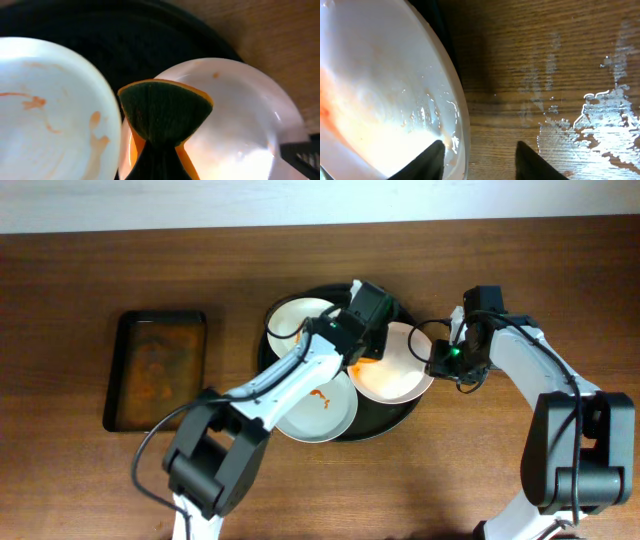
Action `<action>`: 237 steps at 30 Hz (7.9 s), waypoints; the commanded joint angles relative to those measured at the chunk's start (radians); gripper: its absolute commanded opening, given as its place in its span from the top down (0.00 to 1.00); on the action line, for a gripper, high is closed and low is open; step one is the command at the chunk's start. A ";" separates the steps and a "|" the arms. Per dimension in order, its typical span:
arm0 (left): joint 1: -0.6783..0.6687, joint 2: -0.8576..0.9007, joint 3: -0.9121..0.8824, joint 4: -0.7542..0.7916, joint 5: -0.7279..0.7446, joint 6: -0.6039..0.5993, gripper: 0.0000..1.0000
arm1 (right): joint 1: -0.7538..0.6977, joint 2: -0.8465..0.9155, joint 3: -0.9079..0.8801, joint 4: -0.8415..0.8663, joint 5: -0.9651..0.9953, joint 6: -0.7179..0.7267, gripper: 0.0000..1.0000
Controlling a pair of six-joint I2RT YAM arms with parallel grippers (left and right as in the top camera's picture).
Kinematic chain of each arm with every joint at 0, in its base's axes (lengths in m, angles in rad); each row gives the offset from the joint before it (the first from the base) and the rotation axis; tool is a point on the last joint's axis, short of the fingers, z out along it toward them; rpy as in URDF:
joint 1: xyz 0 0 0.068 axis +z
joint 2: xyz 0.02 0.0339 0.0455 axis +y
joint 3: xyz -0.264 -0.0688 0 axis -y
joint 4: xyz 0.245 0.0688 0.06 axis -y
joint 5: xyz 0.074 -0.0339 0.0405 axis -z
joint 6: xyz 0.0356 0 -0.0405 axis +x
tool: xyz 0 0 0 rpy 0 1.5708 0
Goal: Clean dirty plates on tray and stack at the side
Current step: 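Scrub the right plate with the sponge held in left gripper, then lift the right plate with right gripper and place it at table right, then move right gripper back and grasp the top-left plate rim, then scrub the top-left plate with the sponge in left gripper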
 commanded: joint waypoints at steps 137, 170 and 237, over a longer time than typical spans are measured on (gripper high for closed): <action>0.275 -0.230 0.023 -0.184 0.029 0.106 1.00 | 0.169 0.002 0.179 0.100 -0.200 0.148 0.36; 0.303 -0.197 0.017 -0.225 0.130 0.086 1.00 | 0.336 0.234 0.179 0.157 -0.200 0.416 0.96; 0.274 0.010 0.092 -0.312 0.162 -0.019 1.00 | 0.336 0.234 0.179 0.100 -0.180 0.406 0.96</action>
